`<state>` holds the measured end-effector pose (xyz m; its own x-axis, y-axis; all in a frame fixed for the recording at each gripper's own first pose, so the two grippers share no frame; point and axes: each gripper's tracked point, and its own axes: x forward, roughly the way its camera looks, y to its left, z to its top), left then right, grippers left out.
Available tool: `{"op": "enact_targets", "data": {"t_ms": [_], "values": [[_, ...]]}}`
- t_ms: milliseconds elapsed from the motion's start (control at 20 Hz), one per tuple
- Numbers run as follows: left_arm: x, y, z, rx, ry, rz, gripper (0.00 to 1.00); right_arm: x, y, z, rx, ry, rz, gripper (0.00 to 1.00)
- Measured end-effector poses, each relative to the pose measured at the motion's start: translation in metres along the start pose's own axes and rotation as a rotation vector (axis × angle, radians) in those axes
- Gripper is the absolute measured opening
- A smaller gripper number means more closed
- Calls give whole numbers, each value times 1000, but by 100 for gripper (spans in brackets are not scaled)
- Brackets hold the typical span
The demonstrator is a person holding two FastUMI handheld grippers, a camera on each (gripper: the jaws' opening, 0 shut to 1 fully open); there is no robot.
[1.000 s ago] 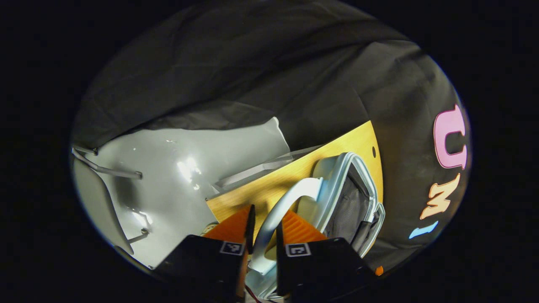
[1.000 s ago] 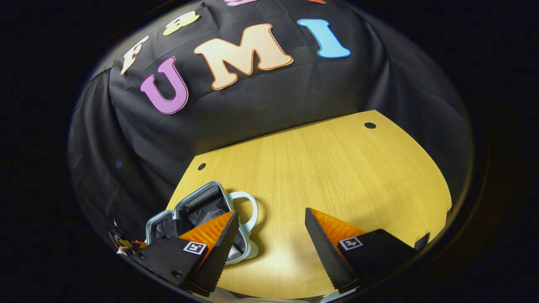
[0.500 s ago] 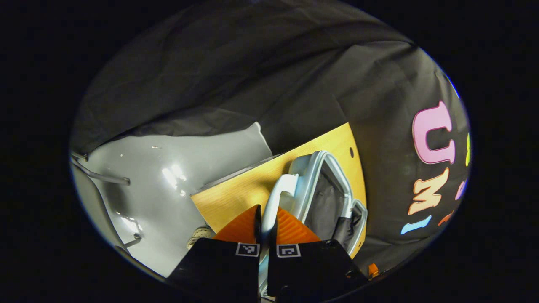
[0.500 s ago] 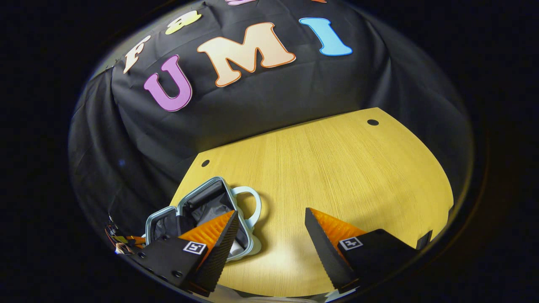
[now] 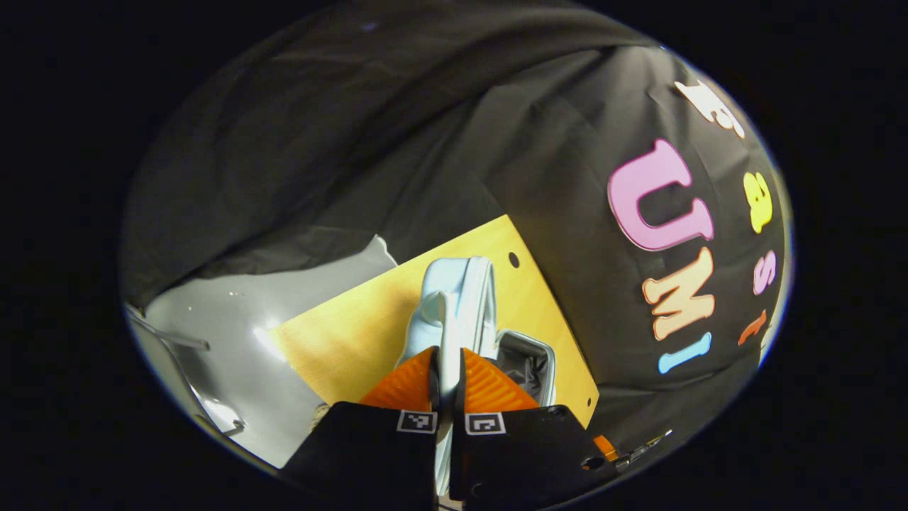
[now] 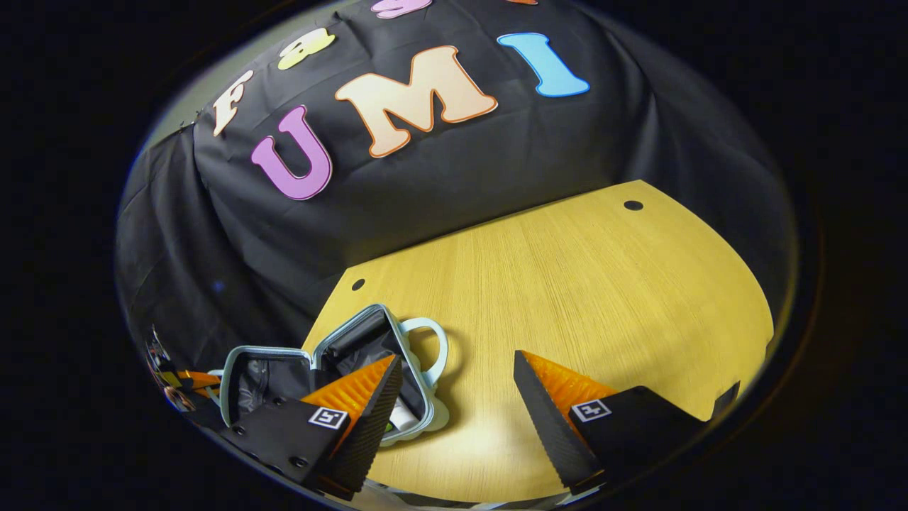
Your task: First open the suitcase, pack the skin care products into it, and then close the suitcase.
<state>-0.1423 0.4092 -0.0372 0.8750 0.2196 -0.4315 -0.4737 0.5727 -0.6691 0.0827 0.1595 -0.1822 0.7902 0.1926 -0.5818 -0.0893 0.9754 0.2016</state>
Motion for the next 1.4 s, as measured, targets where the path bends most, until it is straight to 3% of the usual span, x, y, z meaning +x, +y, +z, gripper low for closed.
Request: {"op": "enact_targets", "data": {"t_ms": [250, 450, 750, 1100, 1400], "values": [[-6, -89, -17, 162, 1, -55, 0, -15, -20, -3, -54, -25, -24, 98], [1, -164, -46, 225, 32, -132, 0, -23, -31, -5, -86, -26, -16, 98], [39, -246, -105, 329, 90, -173, 0, -40, -44, 13, -125, -108, -21, 98], [115, -296, -192, 417, 231, -190, 1, -66, -62, 18, -152, -148, -45, 98], [191, -298, -258, 513, 353, -86, 1, -87, -81, 32, -125, -213, -89, 98]]}}
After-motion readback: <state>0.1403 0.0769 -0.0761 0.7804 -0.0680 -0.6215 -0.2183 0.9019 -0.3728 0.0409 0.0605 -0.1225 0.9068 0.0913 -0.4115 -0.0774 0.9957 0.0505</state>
